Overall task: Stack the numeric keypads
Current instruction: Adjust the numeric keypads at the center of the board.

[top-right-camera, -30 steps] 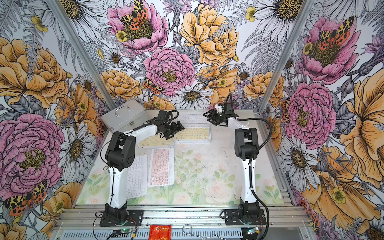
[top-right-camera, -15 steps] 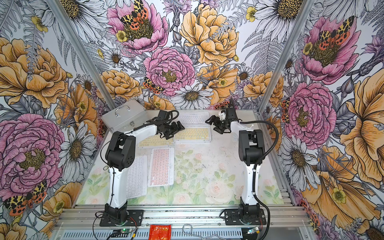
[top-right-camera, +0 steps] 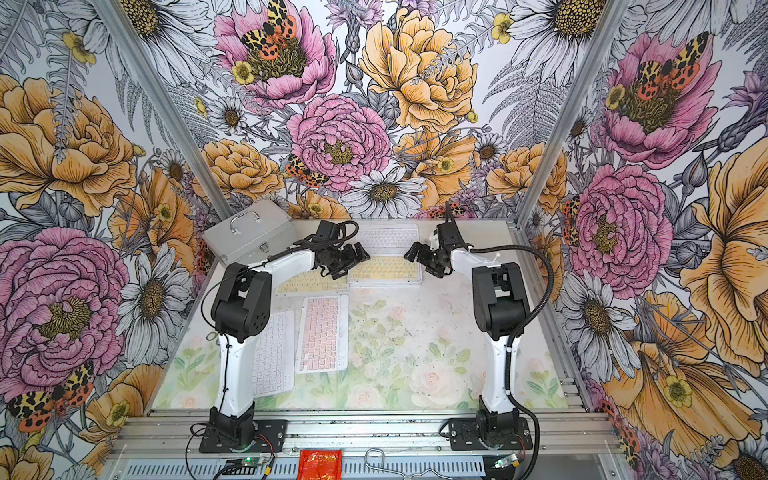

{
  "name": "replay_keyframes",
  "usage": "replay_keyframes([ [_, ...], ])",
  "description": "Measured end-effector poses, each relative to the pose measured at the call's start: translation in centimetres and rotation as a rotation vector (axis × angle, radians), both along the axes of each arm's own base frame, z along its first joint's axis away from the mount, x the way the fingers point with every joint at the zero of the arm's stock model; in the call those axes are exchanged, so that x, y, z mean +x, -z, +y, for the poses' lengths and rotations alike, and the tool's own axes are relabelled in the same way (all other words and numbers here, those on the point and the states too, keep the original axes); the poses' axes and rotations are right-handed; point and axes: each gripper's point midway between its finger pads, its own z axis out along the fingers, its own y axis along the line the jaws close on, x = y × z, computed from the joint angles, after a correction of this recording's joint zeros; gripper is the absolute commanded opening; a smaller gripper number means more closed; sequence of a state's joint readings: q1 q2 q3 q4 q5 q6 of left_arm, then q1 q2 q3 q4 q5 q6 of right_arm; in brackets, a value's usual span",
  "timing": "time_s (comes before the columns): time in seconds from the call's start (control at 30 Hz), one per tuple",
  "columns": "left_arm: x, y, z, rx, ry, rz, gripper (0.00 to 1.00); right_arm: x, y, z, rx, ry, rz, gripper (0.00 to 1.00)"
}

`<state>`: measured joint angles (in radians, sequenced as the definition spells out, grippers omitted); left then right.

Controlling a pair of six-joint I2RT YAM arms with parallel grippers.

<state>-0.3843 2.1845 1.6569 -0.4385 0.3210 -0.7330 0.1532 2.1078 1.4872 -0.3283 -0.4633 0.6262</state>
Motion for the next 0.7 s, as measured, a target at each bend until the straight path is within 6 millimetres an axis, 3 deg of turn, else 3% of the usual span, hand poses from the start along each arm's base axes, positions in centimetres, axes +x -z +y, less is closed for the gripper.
replay_keyframes([
  [0.7, -0.2, 0.0, -0.3, 0.000, 0.005, 0.001, 0.99, -0.6, 0.4, 1.5, -0.041, -0.006, 0.014, 1.00],
])
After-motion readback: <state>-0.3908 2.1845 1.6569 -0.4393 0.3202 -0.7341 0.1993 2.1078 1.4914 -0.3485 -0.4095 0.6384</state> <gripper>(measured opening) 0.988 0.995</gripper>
